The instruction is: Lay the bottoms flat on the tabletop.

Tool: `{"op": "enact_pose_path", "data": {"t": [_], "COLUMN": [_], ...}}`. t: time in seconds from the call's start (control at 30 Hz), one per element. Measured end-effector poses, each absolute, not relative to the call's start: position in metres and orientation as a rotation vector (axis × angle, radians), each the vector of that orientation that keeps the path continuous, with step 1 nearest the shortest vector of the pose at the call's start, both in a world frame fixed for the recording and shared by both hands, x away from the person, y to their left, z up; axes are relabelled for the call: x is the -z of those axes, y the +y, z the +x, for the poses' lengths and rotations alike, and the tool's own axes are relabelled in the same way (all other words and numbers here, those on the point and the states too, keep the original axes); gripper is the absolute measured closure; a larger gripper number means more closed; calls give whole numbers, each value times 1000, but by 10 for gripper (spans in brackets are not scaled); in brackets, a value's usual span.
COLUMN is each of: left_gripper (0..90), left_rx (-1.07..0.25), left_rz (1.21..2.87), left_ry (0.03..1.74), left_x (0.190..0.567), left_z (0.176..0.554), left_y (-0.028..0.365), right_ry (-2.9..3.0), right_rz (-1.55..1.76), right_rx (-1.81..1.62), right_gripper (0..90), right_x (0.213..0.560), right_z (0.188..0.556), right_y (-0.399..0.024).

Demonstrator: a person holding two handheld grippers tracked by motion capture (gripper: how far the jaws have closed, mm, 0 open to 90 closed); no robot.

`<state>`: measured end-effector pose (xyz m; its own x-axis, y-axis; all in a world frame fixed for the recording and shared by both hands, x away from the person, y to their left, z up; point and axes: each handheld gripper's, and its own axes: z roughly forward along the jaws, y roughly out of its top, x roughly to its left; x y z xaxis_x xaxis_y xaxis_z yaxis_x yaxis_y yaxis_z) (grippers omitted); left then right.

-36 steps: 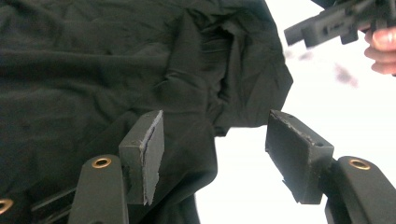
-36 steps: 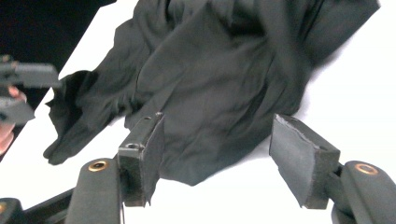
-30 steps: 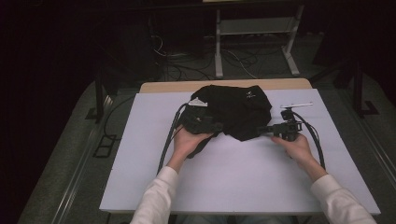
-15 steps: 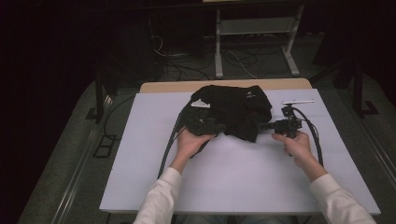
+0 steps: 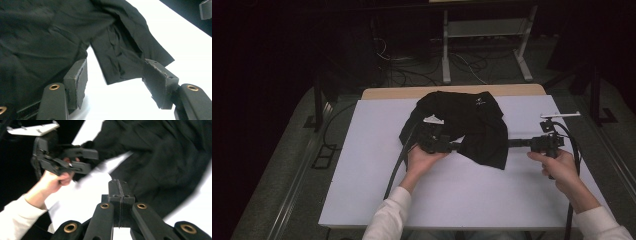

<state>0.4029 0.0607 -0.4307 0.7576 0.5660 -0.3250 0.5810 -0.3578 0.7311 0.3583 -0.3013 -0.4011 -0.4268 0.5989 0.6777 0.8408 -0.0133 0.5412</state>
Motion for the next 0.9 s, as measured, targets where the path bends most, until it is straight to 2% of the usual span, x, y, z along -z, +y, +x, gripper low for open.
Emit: {"op": "enact_pose_path", "data": {"t": [0.17,0.4,0.5,0.63,0.67,0.8,0.83,0.87,0.9], "left_gripper": [382,388,392,440,581,853,853,896,900], "left_rx": [41,40,-10,-40,-67,-26,-5,14,14], "left_rz": [2046,2069,2132,2114,2137,2158,2160,2153,2153], "left_ry": [870,853,865,901,884,878,880,889,889], "left_x": [440,447,453,453,453,454,455,455,455], "left_z": [404,411,413,416,416,415,416,416,416], "left_y": [50,25,12,6,3,-2,-4,-5,-5], "right_ry": [-1972,-1971,-1973,-1966,-1972,-1956,-1956,-1959,-1962], "right_rz": [-1569,-1579,-1601,-1613,-1614,-1619,-1619,-1627,-1629], "right_rx": [1372,1376,1374,1386,1388,1407,1407,1402,1400], "right_gripper": [887,885,870,842,810,766,766,730,707], "right_x": [426,432,435,435,435,434,434,434,434], "right_z": [349,346,345,342,341,341,341,340,340], "right_y": [-313,-312,-313,-314,-314,-313,-313,-312,-312]}}
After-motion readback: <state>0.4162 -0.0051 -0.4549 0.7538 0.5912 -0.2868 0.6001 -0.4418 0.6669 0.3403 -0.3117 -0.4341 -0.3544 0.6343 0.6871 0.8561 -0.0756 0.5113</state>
